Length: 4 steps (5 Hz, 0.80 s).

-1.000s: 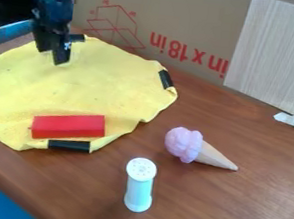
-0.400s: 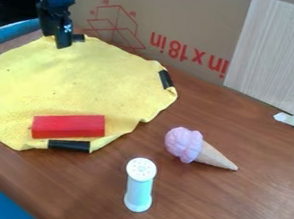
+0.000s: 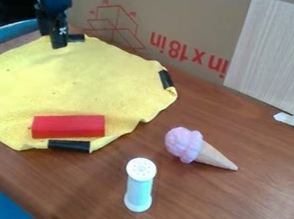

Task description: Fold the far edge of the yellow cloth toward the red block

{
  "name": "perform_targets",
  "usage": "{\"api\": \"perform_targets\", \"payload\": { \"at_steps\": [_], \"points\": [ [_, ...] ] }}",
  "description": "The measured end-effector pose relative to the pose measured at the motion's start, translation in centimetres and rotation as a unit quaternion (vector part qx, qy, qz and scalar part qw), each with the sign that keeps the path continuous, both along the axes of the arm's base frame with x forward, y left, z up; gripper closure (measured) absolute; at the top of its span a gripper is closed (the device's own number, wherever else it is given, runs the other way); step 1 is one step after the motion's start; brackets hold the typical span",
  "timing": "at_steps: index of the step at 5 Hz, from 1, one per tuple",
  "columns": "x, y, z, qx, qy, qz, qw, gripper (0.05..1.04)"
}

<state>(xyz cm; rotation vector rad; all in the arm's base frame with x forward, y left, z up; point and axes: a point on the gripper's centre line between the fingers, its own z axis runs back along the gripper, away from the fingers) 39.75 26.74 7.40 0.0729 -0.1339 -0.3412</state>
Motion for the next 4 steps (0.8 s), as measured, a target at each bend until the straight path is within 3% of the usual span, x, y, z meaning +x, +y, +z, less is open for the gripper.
{"api": "perform_targets", "payload": {
  "at_steps": [2, 3, 4],
  "points": [
    [0.9, 0.2, 1.2, 0.002, -0.019, -0.016, 0.9997, 0.085],
    [1.1, 0.2, 0.8, -0.007, -0.013, -0.019, 0.9997, 0.085],
    [1.4, 0.4, 1.8, -0.003, -0.023, -0.019, 0.9996, 0.085]
  ]
}}
